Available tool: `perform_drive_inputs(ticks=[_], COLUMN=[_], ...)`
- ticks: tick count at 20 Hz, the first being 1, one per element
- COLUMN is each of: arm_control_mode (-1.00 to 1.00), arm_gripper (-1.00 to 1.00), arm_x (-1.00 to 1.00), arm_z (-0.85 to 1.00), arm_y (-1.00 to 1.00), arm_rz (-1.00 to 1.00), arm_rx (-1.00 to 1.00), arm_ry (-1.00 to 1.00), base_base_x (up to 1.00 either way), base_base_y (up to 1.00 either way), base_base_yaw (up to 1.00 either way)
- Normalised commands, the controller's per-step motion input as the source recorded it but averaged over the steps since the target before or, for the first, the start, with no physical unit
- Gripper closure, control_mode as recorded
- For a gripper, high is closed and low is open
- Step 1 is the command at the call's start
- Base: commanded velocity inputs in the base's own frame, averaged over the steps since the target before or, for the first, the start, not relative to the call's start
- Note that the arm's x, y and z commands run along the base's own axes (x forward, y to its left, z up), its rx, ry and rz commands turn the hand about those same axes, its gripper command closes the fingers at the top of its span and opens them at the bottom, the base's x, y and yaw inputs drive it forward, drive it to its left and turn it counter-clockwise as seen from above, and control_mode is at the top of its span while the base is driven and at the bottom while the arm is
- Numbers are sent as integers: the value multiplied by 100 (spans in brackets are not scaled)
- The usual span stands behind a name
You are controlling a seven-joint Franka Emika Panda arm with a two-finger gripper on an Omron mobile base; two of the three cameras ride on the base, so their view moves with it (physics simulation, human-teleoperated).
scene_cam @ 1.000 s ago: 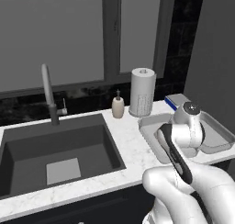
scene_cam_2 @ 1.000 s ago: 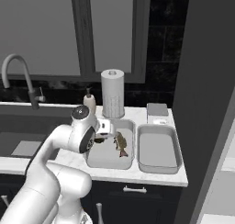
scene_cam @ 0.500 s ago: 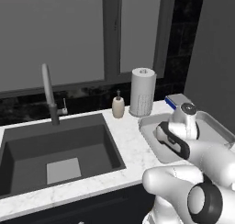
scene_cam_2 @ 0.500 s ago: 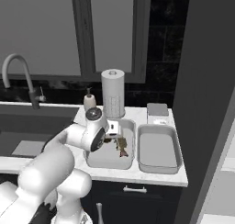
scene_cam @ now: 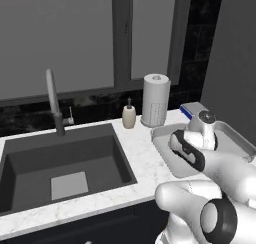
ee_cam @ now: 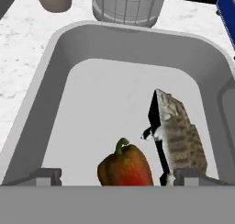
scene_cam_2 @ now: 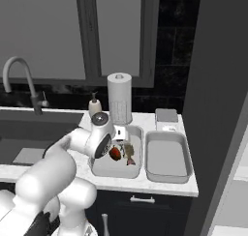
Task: Place one bell pepper and one fish in each tupperware on the nearby counter, to pack two identical lunches.
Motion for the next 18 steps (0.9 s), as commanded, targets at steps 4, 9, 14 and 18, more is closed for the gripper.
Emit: perform_drive_inputs(ticks=[4, 9, 14, 18], arm_control_mode=[-100, -100, -100, -100], arm_gripper=[-100, -100, -100, -100], arm_x=[-99, -99, -81, -94], arm_z=[100, 81, 75, 23], arm_y=[39, 67, 33, 9], arm_rz=[0, 0, 0, 0], arm_rx=[-15, -23, -14, -8], arm_ry=[-18, -16, -18, -19], base_base_x=[0, 0, 0, 0], base_base_y=[0, 0, 0, 0], base_base_yaw=[0, 0, 0, 0])
